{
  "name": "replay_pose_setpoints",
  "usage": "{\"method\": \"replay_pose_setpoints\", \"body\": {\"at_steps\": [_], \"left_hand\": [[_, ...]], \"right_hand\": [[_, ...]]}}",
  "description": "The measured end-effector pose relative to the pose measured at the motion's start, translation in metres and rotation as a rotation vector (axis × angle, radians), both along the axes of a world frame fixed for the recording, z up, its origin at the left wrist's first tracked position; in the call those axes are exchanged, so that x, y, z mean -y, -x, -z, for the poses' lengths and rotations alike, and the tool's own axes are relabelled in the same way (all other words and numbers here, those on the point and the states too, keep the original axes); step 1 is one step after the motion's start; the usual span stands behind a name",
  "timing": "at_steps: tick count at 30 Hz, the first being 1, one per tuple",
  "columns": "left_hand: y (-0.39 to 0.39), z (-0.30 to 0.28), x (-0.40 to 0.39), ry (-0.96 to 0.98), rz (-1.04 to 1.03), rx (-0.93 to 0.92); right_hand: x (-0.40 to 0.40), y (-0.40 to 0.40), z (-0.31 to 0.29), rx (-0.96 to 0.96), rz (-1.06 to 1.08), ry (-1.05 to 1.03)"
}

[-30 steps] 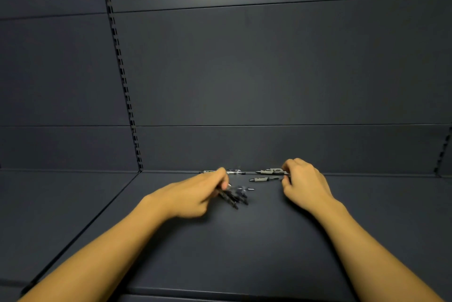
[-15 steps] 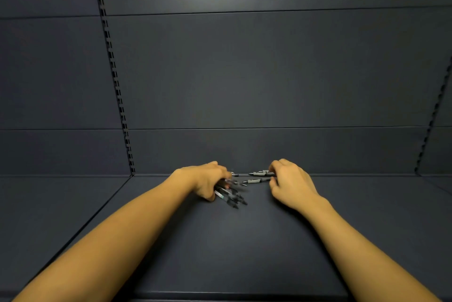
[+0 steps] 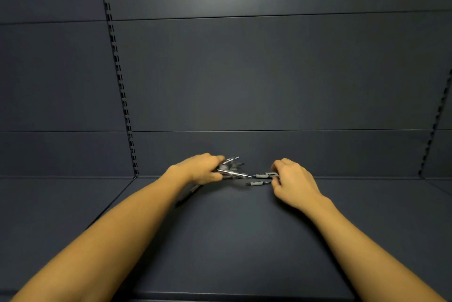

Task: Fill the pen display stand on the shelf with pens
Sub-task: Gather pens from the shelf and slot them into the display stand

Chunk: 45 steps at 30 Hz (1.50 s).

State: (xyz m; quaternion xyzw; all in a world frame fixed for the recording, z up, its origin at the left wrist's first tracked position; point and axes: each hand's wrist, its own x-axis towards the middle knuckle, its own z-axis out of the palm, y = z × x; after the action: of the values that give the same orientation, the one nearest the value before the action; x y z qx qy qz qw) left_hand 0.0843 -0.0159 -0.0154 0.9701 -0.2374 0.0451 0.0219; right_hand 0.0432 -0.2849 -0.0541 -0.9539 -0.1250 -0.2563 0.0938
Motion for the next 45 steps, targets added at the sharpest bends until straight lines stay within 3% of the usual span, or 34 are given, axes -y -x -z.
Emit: {"method": "replay_pose_setpoints", "body": {"at_steps": [6,13,19,30,39,45], "left_hand": [[0.000,0.004,-0.036,0.082,-0.172,0.008],[0.002,0.029,-0.048,-0.038,-0.368,-0.117],[0.005,0.027,-0.033,-0.158,-0.308,-0.215],[-0.012,0.022,0.012,-0.215,-0.100,0.085],[-0.035,0.035,0.020,-0.167,-0.180,0.030],[-0.049,0.044,0.026,-0.252,-0.163,0.150]], "right_hand": [[0.001,0.000,0.000,0.007,-0.009,-0.003],[0.000,0.001,0.001,-0.009,-0.013,-0.022],[0.003,0.000,0.001,-0.019,-0.012,-0.033],[0.026,-0.005,-0.011,-0.030,0.039,-0.051],[0.046,-0.011,-0.010,-0.029,0.088,-0.066],[0.057,-0.012,0.003,-0.027,0.098,-0.058]]}}
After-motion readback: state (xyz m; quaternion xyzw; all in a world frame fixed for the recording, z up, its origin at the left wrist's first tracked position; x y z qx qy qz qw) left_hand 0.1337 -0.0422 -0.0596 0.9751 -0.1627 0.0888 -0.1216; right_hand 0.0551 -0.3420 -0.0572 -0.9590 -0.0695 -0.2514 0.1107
